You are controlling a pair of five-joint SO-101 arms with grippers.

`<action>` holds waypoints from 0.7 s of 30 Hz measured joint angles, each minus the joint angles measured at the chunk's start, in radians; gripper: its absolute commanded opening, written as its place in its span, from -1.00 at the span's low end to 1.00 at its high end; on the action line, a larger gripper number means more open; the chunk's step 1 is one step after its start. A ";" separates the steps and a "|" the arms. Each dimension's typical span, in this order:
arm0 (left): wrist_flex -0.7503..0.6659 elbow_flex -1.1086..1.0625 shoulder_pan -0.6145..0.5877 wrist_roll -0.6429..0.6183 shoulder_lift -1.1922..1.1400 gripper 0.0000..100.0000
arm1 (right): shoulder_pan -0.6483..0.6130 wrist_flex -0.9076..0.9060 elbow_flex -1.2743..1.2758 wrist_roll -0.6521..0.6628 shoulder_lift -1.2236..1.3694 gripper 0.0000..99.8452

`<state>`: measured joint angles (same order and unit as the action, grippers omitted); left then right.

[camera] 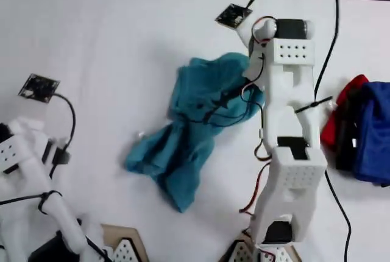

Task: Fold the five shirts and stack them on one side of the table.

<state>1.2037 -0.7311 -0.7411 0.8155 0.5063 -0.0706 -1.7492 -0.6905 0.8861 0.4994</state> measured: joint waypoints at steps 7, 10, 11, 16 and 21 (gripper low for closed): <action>-0.035 0.000 0.126 -0.063 0.000 -0.41 | -0.091 -0.003 0.103 0.021 -0.041 -0.31; -0.035 -0.005 0.160 -0.074 0.000 -0.41 | -0.143 -0.003 0.075 0.049 -0.041 -0.10; -0.035 -0.005 0.170 -0.074 0.000 -0.41 | -0.163 0.002 0.049 0.051 -0.041 -0.10; -0.035 -0.005 0.180 -0.081 0.000 -0.41 | -0.264 0.094 -0.098 -0.031 0.046 -0.20; -0.035 -0.018 0.178 -0.081 0.000 -0.41 | -0.331 0.137 -0.264 -0.107 0.305 -0.25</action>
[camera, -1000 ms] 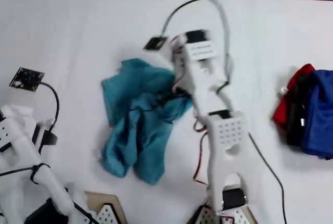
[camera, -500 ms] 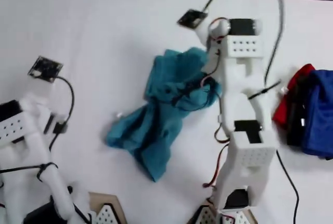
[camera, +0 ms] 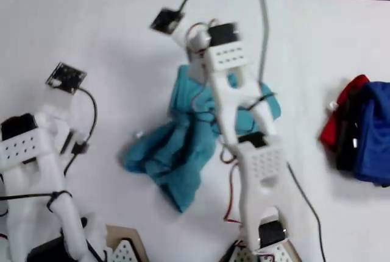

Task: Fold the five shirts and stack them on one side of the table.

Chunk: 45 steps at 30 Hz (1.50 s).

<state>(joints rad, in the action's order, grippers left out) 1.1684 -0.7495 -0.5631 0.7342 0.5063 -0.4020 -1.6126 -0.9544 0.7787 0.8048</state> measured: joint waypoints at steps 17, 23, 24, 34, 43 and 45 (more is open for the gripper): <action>0.005 -0.124 0.002 -0.005 0.000 -0.41 | -0.026 0.107 -0.470 0.204 0.531 -0.28; 0.009 -0.124 0.002 -0.005 0.000 -0.41 | -0.017 0.084 -0.486 0.203 0.540 -0.95; 0.009 -0.124 0.002 -0.005 0.000 -0.41 | -0.012 0.078 -0.486 0.204 0.534 -0.98; 0.005 -0.124 0.000 -0.005 0.000 -0.41 | 0.081 -0.127 -0.479 0.206 0.347 -0.96; -0.015 -0.124 0.000 -0.003 0.000 -0.41 | 0.081 -0.143 -0.448 -0.041 0.075 -0.96; -0.037 -0.124 0.003 -0.008 0.000 -0.41 | 0.080 -0.143 -0.388 -0.055 -0.008 -0.96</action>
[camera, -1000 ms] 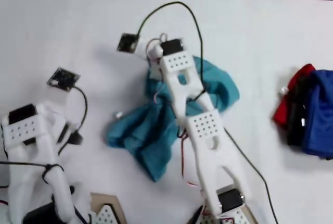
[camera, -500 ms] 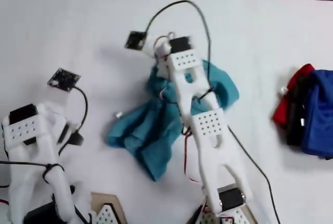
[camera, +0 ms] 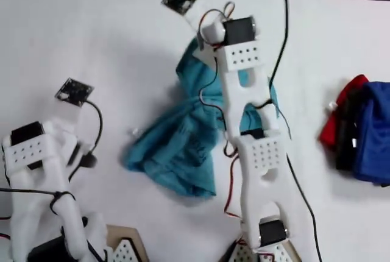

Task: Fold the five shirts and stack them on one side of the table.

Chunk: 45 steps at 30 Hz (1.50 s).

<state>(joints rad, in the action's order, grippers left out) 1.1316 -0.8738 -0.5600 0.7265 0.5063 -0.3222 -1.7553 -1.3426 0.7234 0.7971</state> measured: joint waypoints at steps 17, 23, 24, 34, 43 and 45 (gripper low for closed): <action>-0.048 0.037 0.555 -0.074 0.000 -0.40 | 0.141 0.000 0.789 -0.006 -0.684 -0.96; -0.160 0.054 0.554 -0.100 0.000 -0.41 | 0.245 0.000 0.916 0.000 -0.927 -0.96; -0.173 0.058 0.543 -0.112 0.000 -0.41 | 0.258 0.000 0.942 0.018 -0.959 -0.96; -0.250 0.063 0.611 -0.150 -0.143 -0.41 | 0.281 0.029 1.209 0.091 -1.131 -0.96; -0.310 0.147 0.634 -0.169 -0.396 -0.43 | 0.281 0.035 1.221 0.091 -1.146 -0.96; -0.310 0.166 0.634 -0.169 -0.405 -0.57 | 0.281 0.035 1.221 0.091 -1.146 -0.96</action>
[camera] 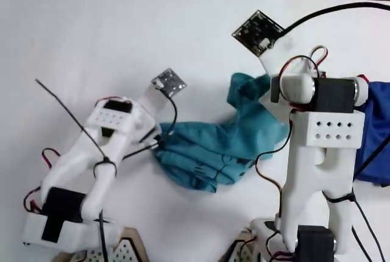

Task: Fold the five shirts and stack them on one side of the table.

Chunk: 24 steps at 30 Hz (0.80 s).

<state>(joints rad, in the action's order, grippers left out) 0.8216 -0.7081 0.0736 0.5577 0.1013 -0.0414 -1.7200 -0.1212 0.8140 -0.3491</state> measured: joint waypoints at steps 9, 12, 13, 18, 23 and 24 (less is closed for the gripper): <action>0.153 0.167 0.000 0.000 -0.002 -0.96 | 0.000 0.000 0.003 0.000 0.000 -0.96; 0.233 0.236 0.000 0.000 -0.002 -0.96 | 0.012 0.006 0.003 0.000 0.000 -0.96; 0.259 0.261 0.000 0.000 -0.002 -0.96 | 0.023 0.014 0.003 0.000 0.000 -0.96; 0.344 0.328 0.000 -0.002 -0.011 -0.91 | 0.071 0.023 0.003 0.000 0.000 -0.96; 0.307 0.265 -0.002 0.005 -0.015 -0.51 | 0.074 0.023 0.003 0.000 0.000 -0.96; 0.292 0.245 -0.002 0.012 -0.017 -0.47 | 0.074 0.023 0.003 0.000 0.000 -0.96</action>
<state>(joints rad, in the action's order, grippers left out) 1.1132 -0.4626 0.0721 0.5700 0.0844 0.0322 -1.6970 -0.1181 0.8140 -0.3491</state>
